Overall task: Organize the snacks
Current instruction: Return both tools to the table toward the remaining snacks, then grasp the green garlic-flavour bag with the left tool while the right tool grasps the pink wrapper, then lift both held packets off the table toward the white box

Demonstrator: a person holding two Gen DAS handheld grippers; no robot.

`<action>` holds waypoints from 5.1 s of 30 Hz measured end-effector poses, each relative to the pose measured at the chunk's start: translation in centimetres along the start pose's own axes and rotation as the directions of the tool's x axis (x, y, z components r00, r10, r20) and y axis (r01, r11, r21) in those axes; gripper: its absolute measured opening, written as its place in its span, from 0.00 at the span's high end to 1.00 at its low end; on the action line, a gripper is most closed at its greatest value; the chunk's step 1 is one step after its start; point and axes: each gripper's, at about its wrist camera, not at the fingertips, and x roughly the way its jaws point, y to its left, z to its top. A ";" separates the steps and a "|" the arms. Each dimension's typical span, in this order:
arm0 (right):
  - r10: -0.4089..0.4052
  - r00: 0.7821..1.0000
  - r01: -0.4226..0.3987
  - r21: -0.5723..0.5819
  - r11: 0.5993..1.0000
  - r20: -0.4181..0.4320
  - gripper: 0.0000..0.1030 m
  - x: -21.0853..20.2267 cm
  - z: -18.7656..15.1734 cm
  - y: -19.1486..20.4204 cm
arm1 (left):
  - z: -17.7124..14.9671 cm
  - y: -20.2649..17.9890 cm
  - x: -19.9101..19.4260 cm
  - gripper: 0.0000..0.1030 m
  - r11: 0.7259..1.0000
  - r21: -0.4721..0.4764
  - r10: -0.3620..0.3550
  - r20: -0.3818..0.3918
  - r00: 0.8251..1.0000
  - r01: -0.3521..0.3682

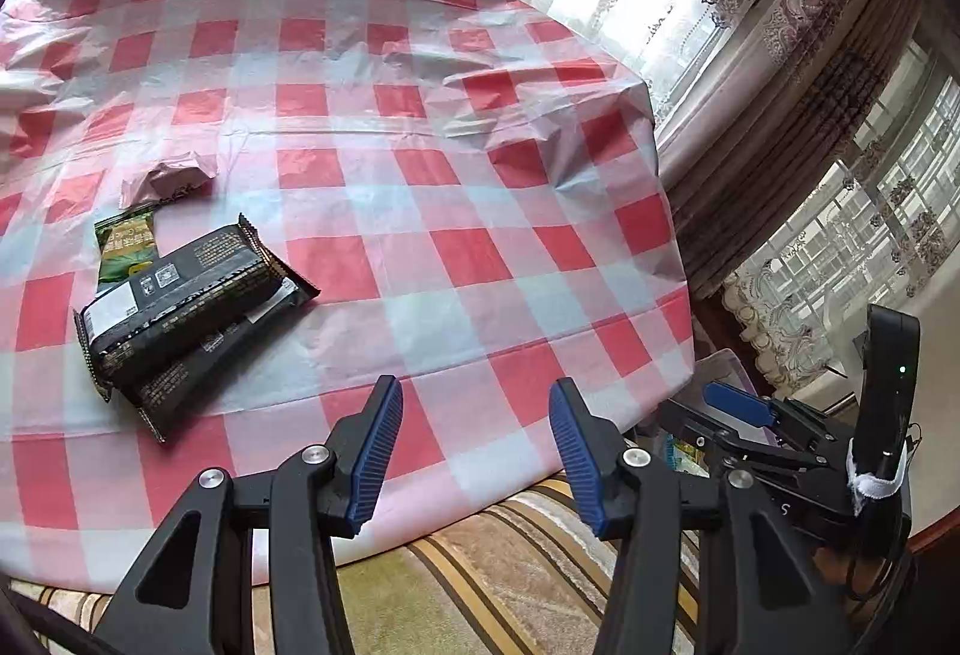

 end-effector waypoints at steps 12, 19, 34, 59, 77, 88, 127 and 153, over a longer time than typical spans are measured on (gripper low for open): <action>0.043 0.999 -0.043 -0.081 0.996 0.000 0.34 1.6 2.4 4.9 | 1.9 11.7 -3.5 0.50 0.944 -0.265 0.230 0.099 0.968 -0.197; 0.075 0.997 -0.072 -0.120 0.990 0.019 0.32 2.5 4.0 7.3 | 4.4 16.2 -0.8 0.48 0.896 -0.346 0.305 0.020 0.952 -0.280; 0.114 0.991 -0.101 -0.171 0.980 0.069 0.27 4.6 7.7 10.3 | 7.9 17.3 5.8 0.42 0.854 -0.217 0.462 -0.101 0.881 -0.472; 0.288 0.958 -0.252 -0.503 0.827 -0.006 0.17 11.3 15.7 24.8 | 5.2 22.1 -0.3 0.61 0.836 -0.373 0.440 0.016 0.898 -0.403; 0.247 0.948 -0.304 -0.794 0.526 -0.199 0.27 17.9 16.0 32.6 | 4.1 23.6 -1.9 0.61 0.823 -0.434 0.429 0.053 0.902 -0.366; 0.306 0.923 -0.377 -0.716 0.588 -0.235 0.70 17.5 15.8 32.9 | 4.1 23.6 -1.7 0.61 0.829 -0.428 0.421 0.055 0.906 -0.359; 0.349 0.937 -0.317 -0.510 0.800 -0.035 0.77 8.7 12.8 25.1 | 4.2 19.0 -3.5 0.61 0.867 -0.355 0.411 0.109 0.905 -0.350; 0.259 0.966 -0.245 -0.280 0.928 0.013 0.77 2.8 5.5 10.7 | 2.4 3.2 -0.4 0.61 0.968 -0.024 0.249 0.056 0.967 -0.249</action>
